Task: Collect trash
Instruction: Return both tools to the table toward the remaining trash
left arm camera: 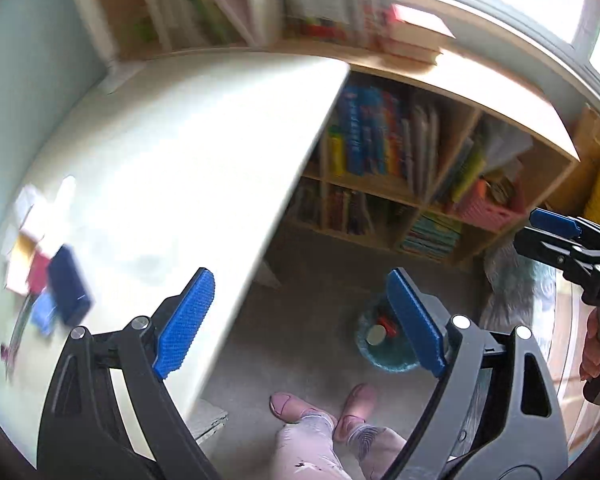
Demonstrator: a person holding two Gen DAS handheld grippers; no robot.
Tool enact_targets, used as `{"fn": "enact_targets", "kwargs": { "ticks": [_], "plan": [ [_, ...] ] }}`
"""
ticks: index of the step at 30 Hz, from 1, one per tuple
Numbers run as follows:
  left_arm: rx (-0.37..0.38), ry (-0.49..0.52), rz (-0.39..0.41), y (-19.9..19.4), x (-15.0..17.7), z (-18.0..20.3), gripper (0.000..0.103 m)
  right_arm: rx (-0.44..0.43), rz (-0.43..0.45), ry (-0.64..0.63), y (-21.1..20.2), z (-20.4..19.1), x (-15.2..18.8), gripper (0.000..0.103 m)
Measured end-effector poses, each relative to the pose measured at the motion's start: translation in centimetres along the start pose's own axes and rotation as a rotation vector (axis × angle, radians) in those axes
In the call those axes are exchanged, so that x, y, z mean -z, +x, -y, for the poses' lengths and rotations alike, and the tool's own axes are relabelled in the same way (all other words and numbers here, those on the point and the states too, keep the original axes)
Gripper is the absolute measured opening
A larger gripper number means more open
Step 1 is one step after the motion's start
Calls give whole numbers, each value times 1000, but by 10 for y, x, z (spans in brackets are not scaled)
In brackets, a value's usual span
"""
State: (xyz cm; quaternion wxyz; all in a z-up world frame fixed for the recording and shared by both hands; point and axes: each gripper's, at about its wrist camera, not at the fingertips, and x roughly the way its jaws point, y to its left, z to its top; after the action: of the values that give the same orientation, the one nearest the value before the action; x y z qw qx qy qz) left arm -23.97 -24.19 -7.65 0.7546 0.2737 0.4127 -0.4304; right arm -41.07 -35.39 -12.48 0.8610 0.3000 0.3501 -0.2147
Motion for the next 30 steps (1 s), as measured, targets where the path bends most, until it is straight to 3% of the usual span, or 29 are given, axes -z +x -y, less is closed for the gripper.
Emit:
{"fn": "enact_targets", "kwargs": {
  "ticks": [16, 21, 30],
  "plan": [
    [-270, -351, 63, -70, 57, -160, 91, -218, -76, -384, 60, -167, -58, 87],
    [-318, -462, 55, -86, 81, -216, 92, -272, -108, -471, 83, -228, -67, 87],
    [-398, -558, 24, -89, 110, -293, 93, -334, -156, -576, 121, -306, -72, 87]
  ]
}}
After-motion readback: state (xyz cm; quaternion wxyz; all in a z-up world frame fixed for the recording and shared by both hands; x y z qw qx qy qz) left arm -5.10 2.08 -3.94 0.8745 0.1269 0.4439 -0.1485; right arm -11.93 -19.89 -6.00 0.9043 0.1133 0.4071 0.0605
